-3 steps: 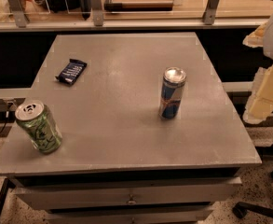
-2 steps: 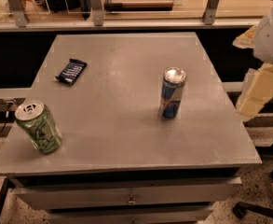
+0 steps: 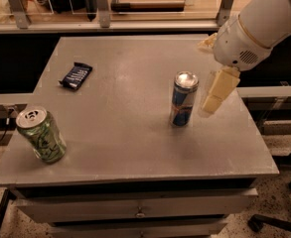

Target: Move redbull can near green can

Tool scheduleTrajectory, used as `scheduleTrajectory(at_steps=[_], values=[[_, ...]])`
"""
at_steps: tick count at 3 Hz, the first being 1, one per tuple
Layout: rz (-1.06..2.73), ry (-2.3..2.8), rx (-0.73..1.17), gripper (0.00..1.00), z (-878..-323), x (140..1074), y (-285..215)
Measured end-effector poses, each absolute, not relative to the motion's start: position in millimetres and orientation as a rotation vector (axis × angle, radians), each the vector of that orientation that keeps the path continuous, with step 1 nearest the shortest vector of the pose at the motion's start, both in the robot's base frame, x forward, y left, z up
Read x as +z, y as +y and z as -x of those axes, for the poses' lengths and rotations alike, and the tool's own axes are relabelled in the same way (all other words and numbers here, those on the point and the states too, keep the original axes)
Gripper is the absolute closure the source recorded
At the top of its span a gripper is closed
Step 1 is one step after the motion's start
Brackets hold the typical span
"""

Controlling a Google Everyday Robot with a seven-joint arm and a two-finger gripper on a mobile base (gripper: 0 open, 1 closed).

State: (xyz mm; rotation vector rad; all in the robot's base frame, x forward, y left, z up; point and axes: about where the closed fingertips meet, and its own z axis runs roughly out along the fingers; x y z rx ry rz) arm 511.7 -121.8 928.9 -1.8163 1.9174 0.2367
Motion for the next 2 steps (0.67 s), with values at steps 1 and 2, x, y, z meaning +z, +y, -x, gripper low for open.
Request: scheduleTrajectory(at_steps=[1, 2], values=[[1.817, 1.919, 0.238, 0.0, -511.5, 928.7, -121.1], [1.839, 1.9, 0.265, 0.0, -510.0, 926.5, -108.6]])
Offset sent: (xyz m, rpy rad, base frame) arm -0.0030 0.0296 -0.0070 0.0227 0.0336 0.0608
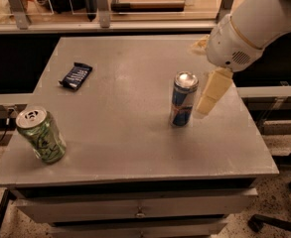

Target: Move redbull can near green can

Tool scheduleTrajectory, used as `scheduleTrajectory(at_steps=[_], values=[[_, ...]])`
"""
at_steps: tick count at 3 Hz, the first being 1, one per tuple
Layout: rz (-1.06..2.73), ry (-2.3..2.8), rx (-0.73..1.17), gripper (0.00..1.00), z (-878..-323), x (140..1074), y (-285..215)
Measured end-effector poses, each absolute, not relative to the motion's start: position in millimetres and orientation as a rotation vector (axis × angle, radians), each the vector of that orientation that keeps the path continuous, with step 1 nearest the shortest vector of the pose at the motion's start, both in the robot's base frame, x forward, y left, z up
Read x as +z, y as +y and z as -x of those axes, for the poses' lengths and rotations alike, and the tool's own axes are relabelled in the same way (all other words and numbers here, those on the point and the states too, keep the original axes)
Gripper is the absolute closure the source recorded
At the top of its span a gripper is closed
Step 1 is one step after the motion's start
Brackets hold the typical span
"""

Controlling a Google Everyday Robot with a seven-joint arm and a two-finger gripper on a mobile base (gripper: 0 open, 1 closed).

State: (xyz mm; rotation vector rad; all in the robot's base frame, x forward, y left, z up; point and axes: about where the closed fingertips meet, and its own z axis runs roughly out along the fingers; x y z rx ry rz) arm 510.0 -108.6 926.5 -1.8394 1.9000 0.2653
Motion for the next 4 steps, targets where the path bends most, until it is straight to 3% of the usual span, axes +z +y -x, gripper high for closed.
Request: scheduleTrajectory(at_steps=[1, 2, 4], values=[[1.862, 1.892, 0.295, 0.0, -511.5, 919.5, -95.1], [1.865, 1.889, 0.295, 0.16, -511.0, 919.6, -93.2], [1.869, 1.884, 0.292, 0.62, -510.0, 920.7, -90.7]])
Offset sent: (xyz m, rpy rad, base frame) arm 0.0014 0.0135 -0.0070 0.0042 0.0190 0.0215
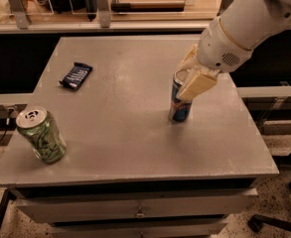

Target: Move redbull can near green can

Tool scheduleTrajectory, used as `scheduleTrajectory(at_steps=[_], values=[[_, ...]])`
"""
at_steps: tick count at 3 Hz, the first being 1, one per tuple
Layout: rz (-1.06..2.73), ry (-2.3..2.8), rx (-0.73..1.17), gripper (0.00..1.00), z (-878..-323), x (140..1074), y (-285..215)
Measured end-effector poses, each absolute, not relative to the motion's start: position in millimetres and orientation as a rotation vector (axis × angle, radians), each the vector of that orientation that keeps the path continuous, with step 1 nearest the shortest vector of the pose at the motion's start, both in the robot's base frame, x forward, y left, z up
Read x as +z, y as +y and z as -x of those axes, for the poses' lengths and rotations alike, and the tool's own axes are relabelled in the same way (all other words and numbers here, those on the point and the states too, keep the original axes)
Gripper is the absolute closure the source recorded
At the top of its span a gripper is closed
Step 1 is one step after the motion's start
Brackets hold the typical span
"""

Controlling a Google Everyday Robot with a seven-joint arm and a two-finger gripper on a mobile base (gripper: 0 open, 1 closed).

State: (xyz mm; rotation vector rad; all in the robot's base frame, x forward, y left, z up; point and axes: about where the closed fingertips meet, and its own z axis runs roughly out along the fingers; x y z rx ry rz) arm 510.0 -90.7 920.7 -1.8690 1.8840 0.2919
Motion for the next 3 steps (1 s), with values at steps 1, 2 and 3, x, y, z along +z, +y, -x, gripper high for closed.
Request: scheduleTrajectory(at_steps=[1, 2, 3], values=[[1.874, 1.878, 0.292, 0.93, -509.6, 921.6, -88.3], [1.915, 1.825, 0.321, 1.0, -515.0, 927.1, -70.2], [2.007, 1.724, 0.321, 1.0, -520.3, 952.1, -22.7]])
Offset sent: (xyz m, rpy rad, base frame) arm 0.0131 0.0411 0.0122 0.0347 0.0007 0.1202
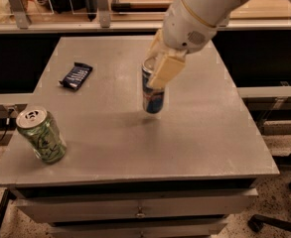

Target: Move redbull can near green can

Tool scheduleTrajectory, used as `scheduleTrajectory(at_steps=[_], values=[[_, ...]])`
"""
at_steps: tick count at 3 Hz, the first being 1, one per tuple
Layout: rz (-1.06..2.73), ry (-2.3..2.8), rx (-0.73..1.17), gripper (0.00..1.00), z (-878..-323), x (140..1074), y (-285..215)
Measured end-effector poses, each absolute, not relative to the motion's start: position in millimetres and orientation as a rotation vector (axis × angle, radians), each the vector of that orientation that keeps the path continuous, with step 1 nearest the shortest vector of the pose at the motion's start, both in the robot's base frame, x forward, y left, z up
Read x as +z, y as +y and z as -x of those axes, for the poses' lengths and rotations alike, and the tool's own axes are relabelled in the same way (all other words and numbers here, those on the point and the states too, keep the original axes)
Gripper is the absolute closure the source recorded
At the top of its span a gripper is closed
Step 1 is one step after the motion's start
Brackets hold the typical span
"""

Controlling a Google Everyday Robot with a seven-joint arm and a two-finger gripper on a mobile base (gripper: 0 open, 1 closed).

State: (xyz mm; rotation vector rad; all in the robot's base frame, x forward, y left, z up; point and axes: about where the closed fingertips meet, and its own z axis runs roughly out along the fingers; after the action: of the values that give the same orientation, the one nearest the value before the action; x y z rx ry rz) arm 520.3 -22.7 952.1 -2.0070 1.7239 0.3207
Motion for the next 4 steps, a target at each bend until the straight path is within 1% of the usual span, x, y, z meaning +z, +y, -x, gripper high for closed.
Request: scheduleTrajectory(at_steps=[1, 2, 3, 4], values=[[2.154, 1.592, 0.373, 1.0, -521.8, 955.8, 44.6], [2.272, 1.456, 0.485, 1.0, -522.2, 937.8, 109.0], [2.325, 1.371, 0.571, 1.0, -521.1, 920.8, 145.1], [2.354, 1.295, 0.608, 1.0, -516.0, 918.2, 165.7]])
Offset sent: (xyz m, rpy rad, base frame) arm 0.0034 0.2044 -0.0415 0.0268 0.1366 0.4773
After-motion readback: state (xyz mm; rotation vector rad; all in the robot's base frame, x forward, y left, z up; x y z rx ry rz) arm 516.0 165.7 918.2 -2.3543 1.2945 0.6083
